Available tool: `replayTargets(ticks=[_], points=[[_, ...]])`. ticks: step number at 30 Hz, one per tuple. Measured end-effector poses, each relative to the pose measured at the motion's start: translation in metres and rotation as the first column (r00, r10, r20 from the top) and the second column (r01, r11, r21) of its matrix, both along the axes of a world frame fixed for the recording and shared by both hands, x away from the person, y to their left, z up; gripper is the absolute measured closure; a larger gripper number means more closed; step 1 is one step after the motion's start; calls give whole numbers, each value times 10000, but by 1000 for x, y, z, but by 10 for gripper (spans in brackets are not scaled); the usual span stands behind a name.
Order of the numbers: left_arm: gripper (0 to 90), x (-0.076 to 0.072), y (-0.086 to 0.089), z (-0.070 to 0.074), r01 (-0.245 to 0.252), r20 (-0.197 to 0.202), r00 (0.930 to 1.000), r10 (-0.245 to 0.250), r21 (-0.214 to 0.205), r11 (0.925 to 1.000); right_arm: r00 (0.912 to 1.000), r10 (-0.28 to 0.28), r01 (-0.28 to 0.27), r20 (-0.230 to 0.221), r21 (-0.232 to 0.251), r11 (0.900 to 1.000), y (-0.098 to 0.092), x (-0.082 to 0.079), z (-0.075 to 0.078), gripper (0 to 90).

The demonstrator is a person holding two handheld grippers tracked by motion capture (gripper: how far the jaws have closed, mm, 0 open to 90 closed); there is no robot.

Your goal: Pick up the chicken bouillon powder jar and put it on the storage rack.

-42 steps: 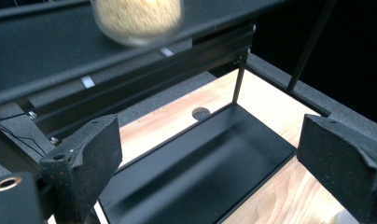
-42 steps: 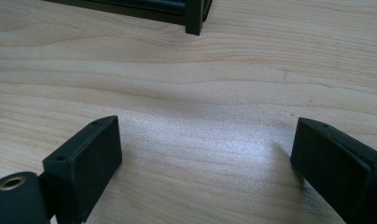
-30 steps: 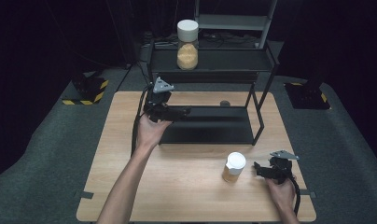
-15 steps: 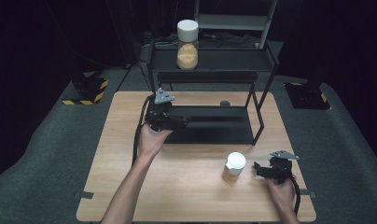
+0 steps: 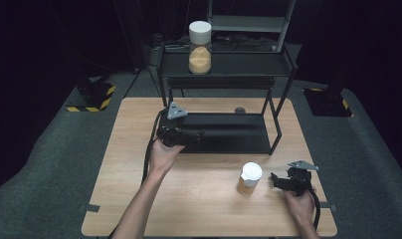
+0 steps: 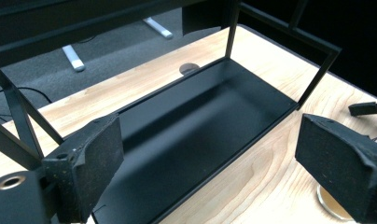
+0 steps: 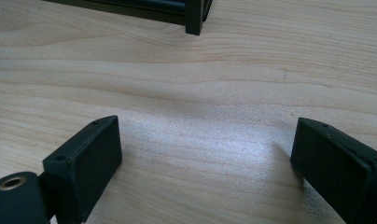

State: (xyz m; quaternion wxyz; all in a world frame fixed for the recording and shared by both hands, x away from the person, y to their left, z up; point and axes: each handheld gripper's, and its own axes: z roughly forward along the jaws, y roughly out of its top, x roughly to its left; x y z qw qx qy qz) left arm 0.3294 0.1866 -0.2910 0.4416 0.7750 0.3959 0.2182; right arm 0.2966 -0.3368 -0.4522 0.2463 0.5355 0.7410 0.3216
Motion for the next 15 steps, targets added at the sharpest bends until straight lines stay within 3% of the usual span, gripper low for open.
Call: replayTargets(ticks=[15], points=[[89,-5,0,-35,-248,-372,9990,250,65,9997,10000,-2,2,-2,4,10000,0,0,0,79]])
